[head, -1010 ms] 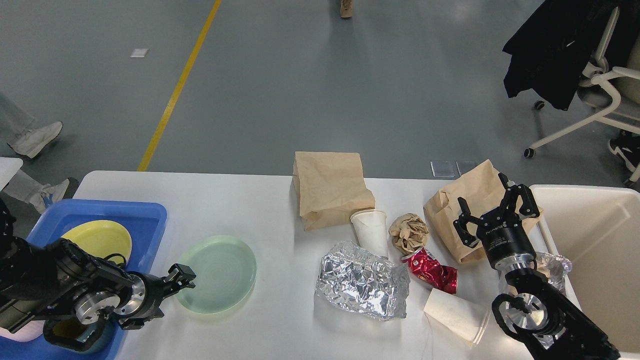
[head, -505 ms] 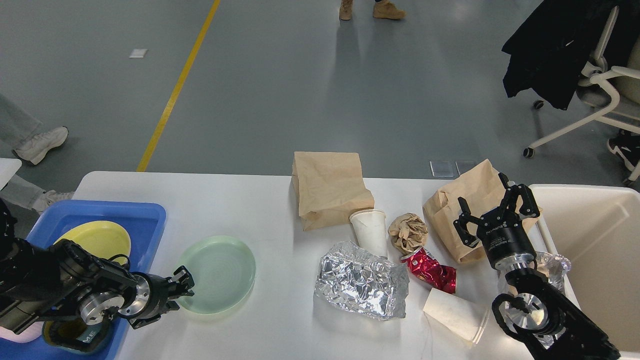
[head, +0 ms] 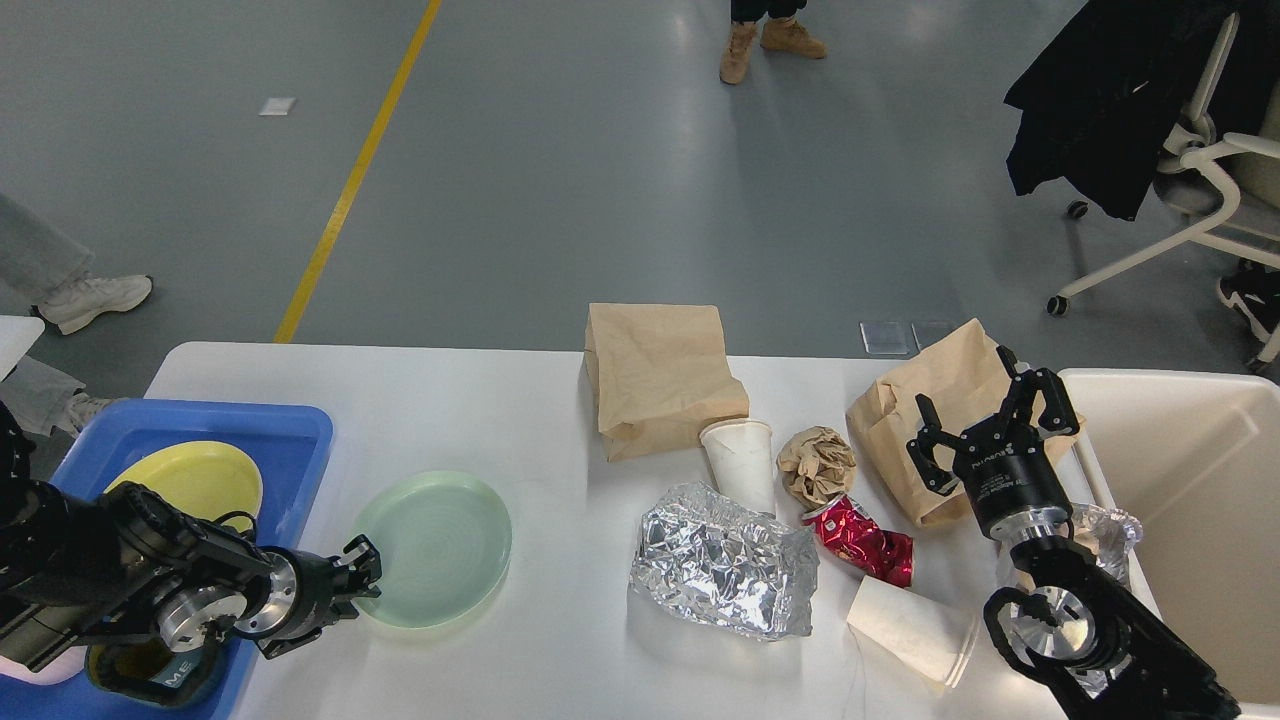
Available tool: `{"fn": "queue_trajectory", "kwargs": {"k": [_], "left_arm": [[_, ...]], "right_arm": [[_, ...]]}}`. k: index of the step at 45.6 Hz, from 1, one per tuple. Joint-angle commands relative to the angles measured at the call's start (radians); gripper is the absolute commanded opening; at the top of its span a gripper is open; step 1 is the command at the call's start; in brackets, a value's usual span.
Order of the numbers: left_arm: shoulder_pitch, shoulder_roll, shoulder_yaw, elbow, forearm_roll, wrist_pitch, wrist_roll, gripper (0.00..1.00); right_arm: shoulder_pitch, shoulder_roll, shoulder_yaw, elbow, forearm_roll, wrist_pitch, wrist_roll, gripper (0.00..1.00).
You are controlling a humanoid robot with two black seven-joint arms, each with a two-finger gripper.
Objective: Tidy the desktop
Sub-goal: 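Lower the left gripper to the pale green plate edge and grasp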
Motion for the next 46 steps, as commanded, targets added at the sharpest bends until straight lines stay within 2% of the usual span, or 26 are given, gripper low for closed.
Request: {"fn": "queue_trajectory", "kwargs": {"k": [1, 12, 26, 46], "left_arm": [[0.008, 0.0, 0.0, 0.003, 0.0, 0.002, 0.0, 0.3], [0.006, 0.0, 0.0, 0.006, -0.002, 0.0, 0.006, 0.19], [0.008, 0.0, 0.0, 0.006, -0.002, -0.005, 0.005, 0.0], [0.002, 0.006, -0.015, 0.0, -0.005, -0.012, 0.003, 0.0]], "right_arm": [[0.001, -0.001, 0.0, 0.0, 0.0, 0.0, 0.0, 1.0], [0.0, -0.001, 0.0, 0.0, 0.0, 0.0, 0.0, 1.0], [0.0, -0.001, 0.0, 0.0, 0.0, 0.0, 0.0, 1.0], [0.001, -0.001, 0.0, 0.0, 0.0, 0.0, 0.0, 1.0]]}}
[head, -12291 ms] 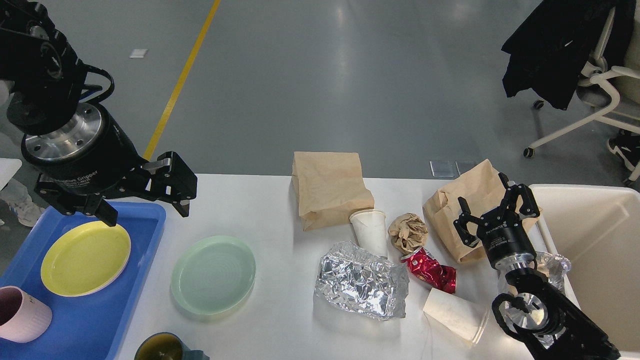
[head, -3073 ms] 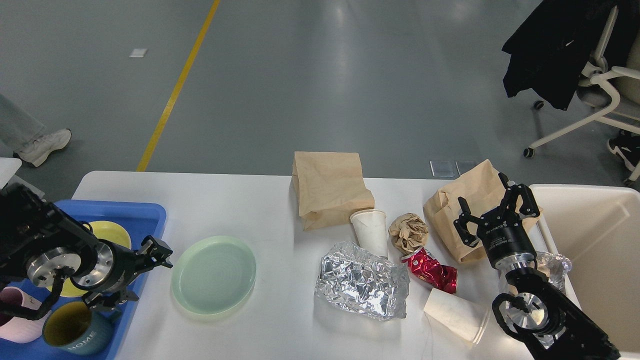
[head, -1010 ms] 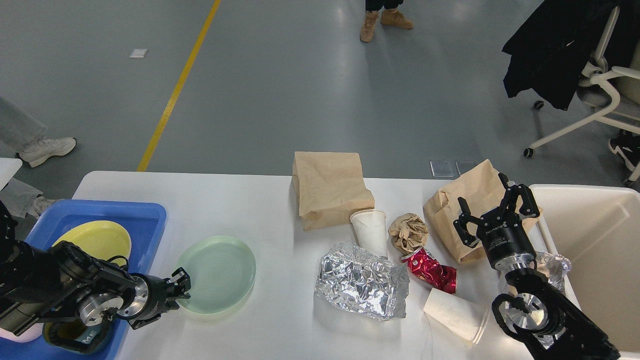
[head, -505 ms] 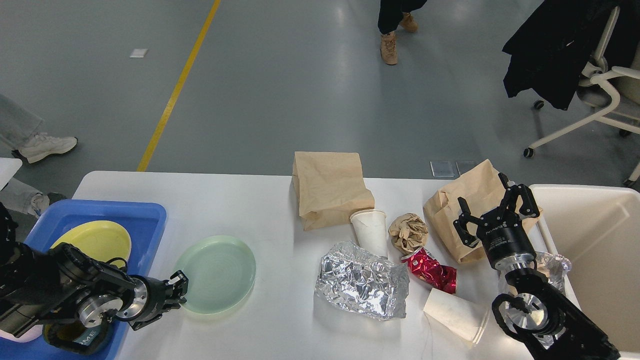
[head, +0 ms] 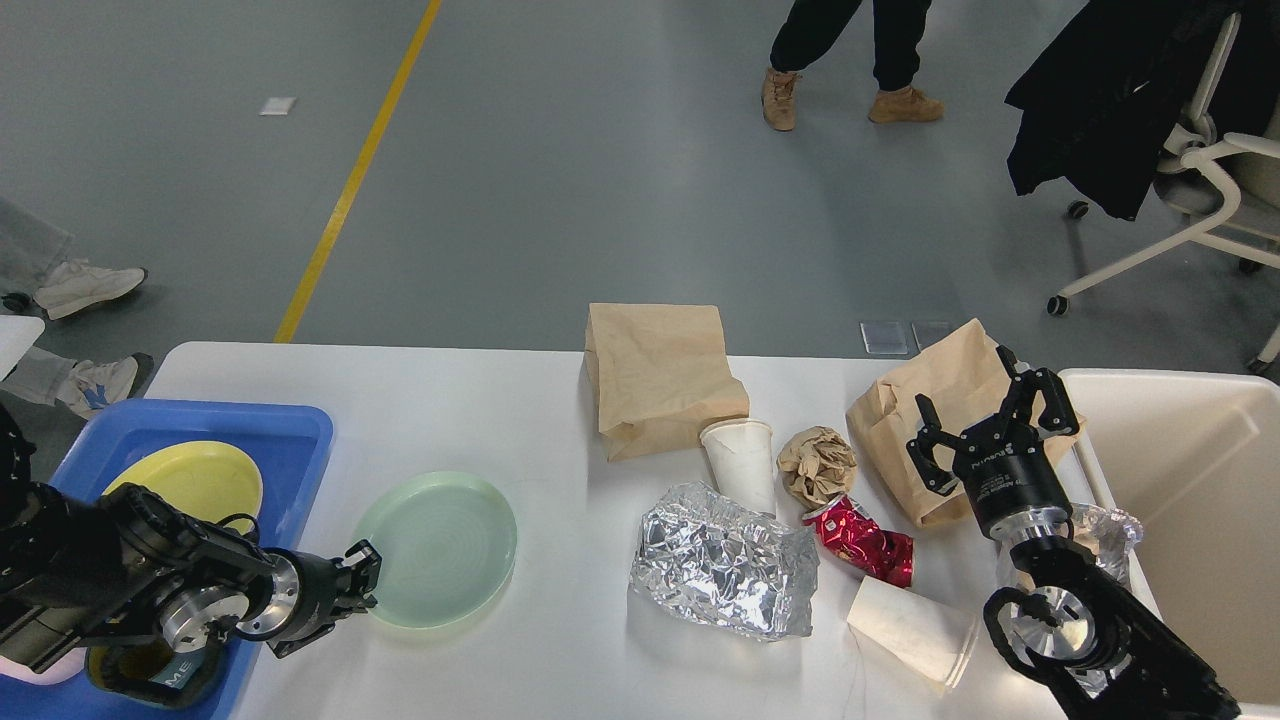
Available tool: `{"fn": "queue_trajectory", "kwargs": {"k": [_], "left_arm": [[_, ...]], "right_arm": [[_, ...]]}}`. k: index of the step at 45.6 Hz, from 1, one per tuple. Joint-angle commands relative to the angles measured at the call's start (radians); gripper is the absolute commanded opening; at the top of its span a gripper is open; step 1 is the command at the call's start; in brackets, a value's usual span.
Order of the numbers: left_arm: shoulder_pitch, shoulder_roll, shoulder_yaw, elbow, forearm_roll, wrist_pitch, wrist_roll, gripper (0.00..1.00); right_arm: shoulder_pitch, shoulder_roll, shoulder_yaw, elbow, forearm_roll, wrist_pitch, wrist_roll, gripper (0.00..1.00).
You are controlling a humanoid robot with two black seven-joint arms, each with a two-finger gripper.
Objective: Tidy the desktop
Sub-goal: 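Lower the left gripper to the pale green plate edge and grasp, then lift the pale green plate and set it on the yellow plate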
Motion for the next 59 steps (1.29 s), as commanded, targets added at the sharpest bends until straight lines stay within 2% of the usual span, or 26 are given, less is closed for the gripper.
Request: {"fn": "queue_trajectory", "kwargs": {"k": [1, 25, 29, 33, 39, 45, 53, 59], "left_arm": [[-0.003, 0.004, -0.003, -0.003, 0.0, -0.002, 0.0, 0.0], [-0.023, 0.018, -0.018, -0.018, -0.011, -0.011, -0.006, 0.0], [-0.055, 0.03, -0.012, -0.046, -0.011, -0.011, 0.0, 0.0], [-0.124, 0.071, 0.009, -0.118, -0.009, -0.011, 0.015, 0.0], [-0.285, 0.102, 0.075, -0.236, -0.005, -0.019, 0.09, 0.0], [-0.437, 0.114, 0.141, -0.346, -0.003, -0.025, 0.145, 0.0], [-0.669, 0.113, 0.232, -0.486, -0.011, -0.046, 0.15, 0.0], [-0.837, 0.105, 0.305, -0.534, -0.019, -0.143, 0.15, 0.0]], "right_arm": [[0.001, 0.001, 0.0, 0.0, 0.0, 0.0, 0.0, 1.0], [0.0, -0.001, 0.0, 0.0, 0.0, 0.0, 0.0, 1.0], [0.0, -0.001, 0.0, 0.0, 0.0, 0.0, 0.0, 1.0], [0.001, 0.001, 0.0, 0.0, 0.0, 0.0, 0.0, 1.0], [0.001, -0.001, 0.0, 0.0, 0.0, 0.0, 0.0, 1.0], [0.0, -0.001, 0.0, 0.0, 0.0, 0.0, 0.0, 1.0], [0.0, -0.001, 0.0, 0.0, 0.0, 0.0, 0.0, 1.0], [0.0, -0.001, 0.0, 0.0, 0.0, 0.0, 0.0, 1.0]]}}
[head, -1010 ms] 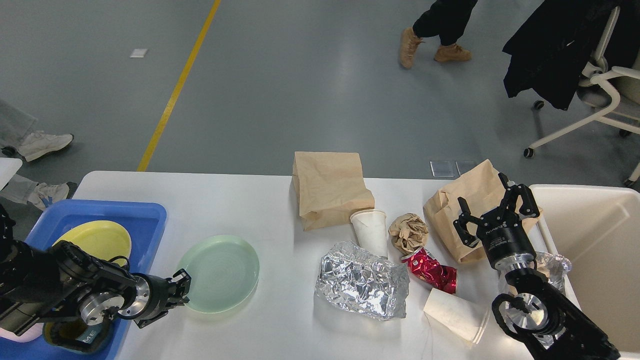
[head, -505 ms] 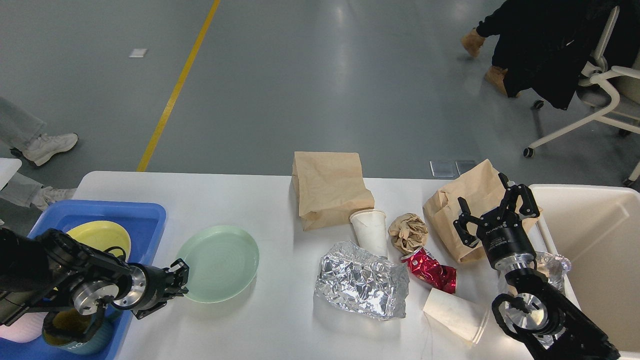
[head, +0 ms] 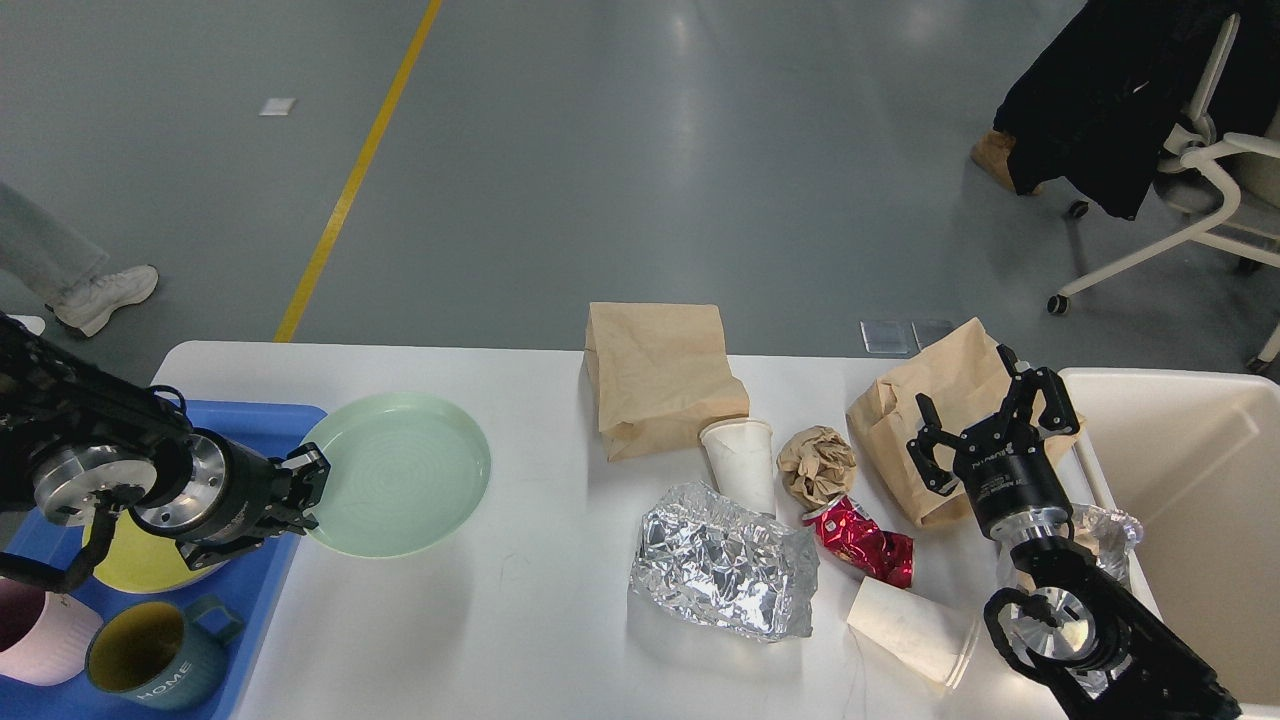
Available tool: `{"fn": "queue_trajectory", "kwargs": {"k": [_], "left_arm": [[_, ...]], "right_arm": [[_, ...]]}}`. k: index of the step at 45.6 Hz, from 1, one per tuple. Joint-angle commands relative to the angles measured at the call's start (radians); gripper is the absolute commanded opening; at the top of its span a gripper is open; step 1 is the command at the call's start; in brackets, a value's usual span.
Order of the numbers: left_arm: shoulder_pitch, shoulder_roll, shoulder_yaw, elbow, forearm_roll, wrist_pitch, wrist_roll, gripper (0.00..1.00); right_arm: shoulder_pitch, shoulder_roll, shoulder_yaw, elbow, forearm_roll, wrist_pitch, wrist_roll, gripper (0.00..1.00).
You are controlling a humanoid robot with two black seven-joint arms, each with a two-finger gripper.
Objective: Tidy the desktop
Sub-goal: 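Lift the pale green plate and set it on the yellow plate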
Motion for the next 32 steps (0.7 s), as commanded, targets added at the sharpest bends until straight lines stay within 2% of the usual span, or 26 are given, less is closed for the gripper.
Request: {"fn": "queue_trajectory", "kwargs": {"k": [1, 7, 18, 23, 32], "left_arm": [[-0.165, -0.009, 0.073, -0.042, -0.014, -0.091, 0.0, 0.0], [-0.245, -0.009, 0.117, -0.043, -0.036, -0.148, 0.0, 0.0], [-0.242, 0.025, 0.165, -0.01, -0.036, -0.178, 0.002, 0.0], [-0.206, 0.109, 0.214, 0.072, -0.02, -0.206, 0.008, 0.0], [-0.059, 0.324, 0.189, 0.297, 0.093, -0.221, 0.06, 0.0]], "right_arm": [[0.001, 0.0, 0.0, 0.0, 0.0, 0.0, 0.0, 1.0], [0.0, 0.0, 0.0, 0.0, 0.0, 0.0, 0.0, 1.0], [0.0, 0.0, 0.0, 0.0, 0.0, 0.0, 0.0, 1.0], [0.0, 0.0, 0.0, 0.002, 0.0, 0.0, 0.0, 1.0], [0.0, 0.0, 0.0, 0.002, 0.0, 0.0, 0.0, 1.0]]}}
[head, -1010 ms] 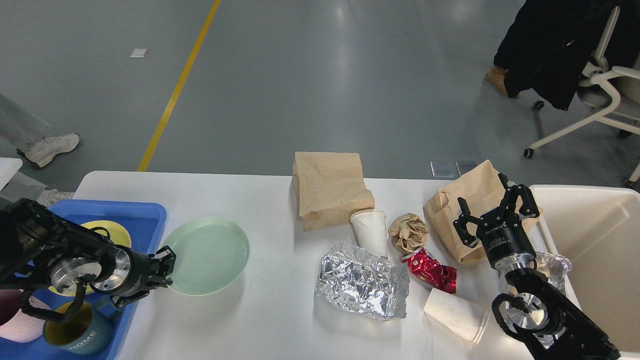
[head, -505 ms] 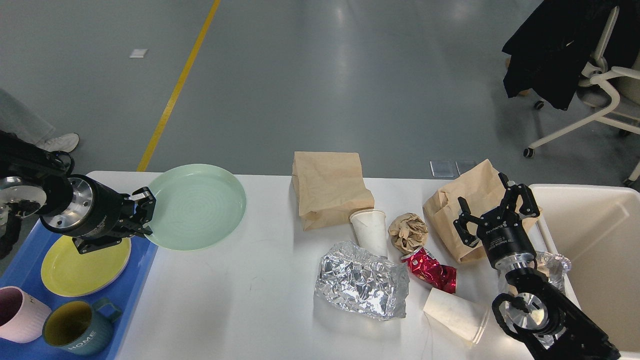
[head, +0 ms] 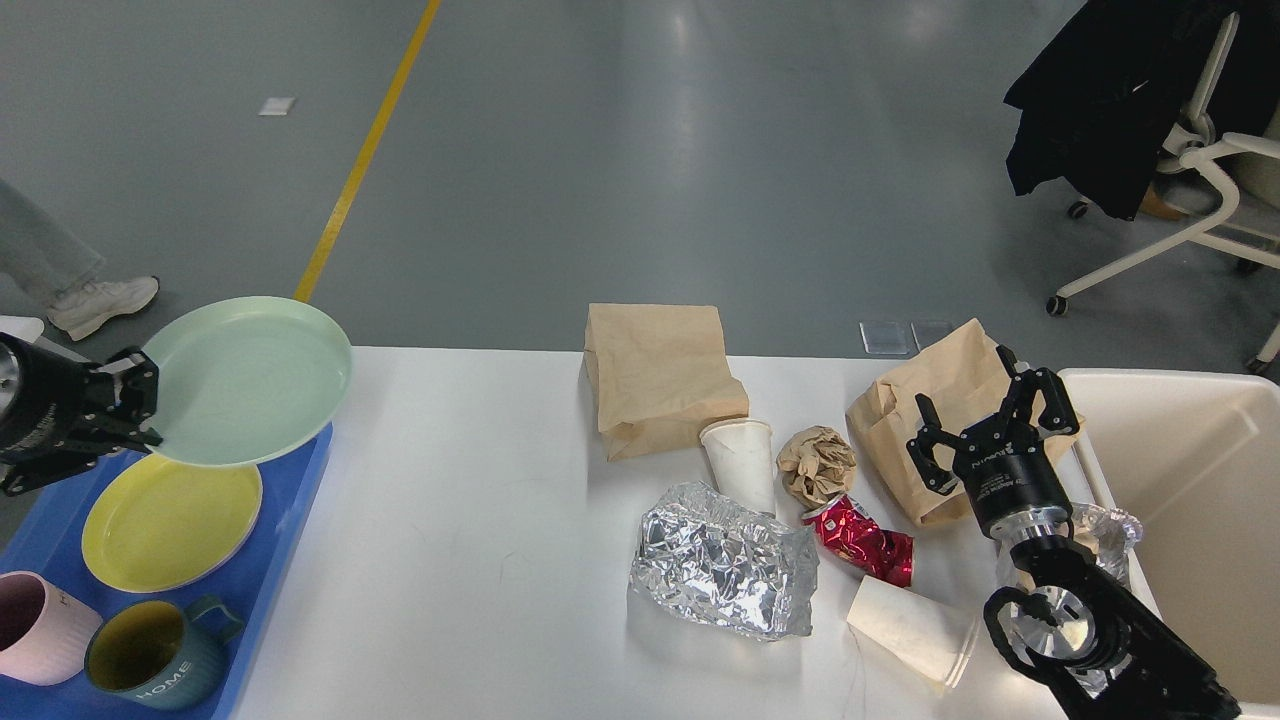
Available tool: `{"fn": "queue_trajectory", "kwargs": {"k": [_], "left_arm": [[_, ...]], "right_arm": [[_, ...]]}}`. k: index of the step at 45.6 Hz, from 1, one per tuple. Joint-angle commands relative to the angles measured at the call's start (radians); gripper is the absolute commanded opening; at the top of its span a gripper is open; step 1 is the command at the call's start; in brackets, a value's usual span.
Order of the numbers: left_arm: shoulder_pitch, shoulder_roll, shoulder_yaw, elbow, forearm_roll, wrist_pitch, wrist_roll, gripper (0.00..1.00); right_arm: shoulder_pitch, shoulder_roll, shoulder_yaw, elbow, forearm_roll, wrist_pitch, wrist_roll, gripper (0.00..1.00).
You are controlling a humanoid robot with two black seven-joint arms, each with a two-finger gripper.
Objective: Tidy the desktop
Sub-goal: 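Lift the pale green plate and set it on the yellow plate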
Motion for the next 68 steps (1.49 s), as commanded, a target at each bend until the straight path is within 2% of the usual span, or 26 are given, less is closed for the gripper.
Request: {"fn": "queue_trajectory", "kwargs": {"k": [1, 10, 14, 18, 24, 35, 42, 62, 65, 67, 68], "left_arm": [[0.118, 0.136, -0.031, 0.163, 0.081, -0.016, 0.035, 0.0], [0.444, 0.187, -0.224, 0.437, 0.101, -0.108, 0.049, 0.0], [0.618, 0.179, -0.327, 0.579, 0.1, -0.113, 0.053, 0.0], [0.773, 0.176, -0.457, 0.671, 0.101, -0.113, 0.068, 0.0], [0.885, 0.138, -0.576, 0.755, 0.152, -0.102, 0.101, 0.0], [0.928, 0.078, -0.611, 0.771, 0.161, -0.092, 0.104, 0.0], [0.93, 0.054, -0.611, 0.771, 0.163, -0.038, 0.105, 0.0], [0.968, 0.034, -0.611, 0.771, 0.164, 0.014, 0.107, 0.01], [0.968, 0.035, -0.611, 0.771, 0.164, 0.022, 0.107, 0.08], [0.968, 0.037, -0.611, 0.771, 0.164, 0.036, 0.107, 0.2], [0.968, 0.037, -0.611, 0.771, 0.164, 0.045, 0.107, 0.3]], "right_arm": [[0.0, 0.0, 0.0, 0.0, 0.0, 0.0, 0.0, 1.0], [0.0, 0.0, 0.0, 0.0, 0.0, 0.0, 0.0, 1.0], [0.0, 0.0, 0.0, 0.0, 0.0, 0.0, 0.0, 1.0], [0.0, 0.0, 0.0, 0.0, 0.0, 0.0, 0.0, 1.0], [0.0, 0.0, 0.0, 0.0, 0.0, 0.0, 0.0, 1.0], [0.0, 0.0, 0.0, -0.001, 0.0, 0.0, 0.0, 1.0], [0.0, 0.0, 0.0, 0.0, 0.0, 0.0, 0.0, 1.0], [0.0, 0.0, 0.0, -0.001, 0.0, 0.0, 0.0, 1.0], [0.0, 0.0, 0.0, -0.001, 0.0, 0.0, 0.0, 1.0], [0.0, 0.002, 0.0, -0.001, 0.0, 0.0, 0.0, 1.0], [0.0, 0.0, 0.0, -0.001, 0.0, 0.0, 0.0, 1.0]]}}
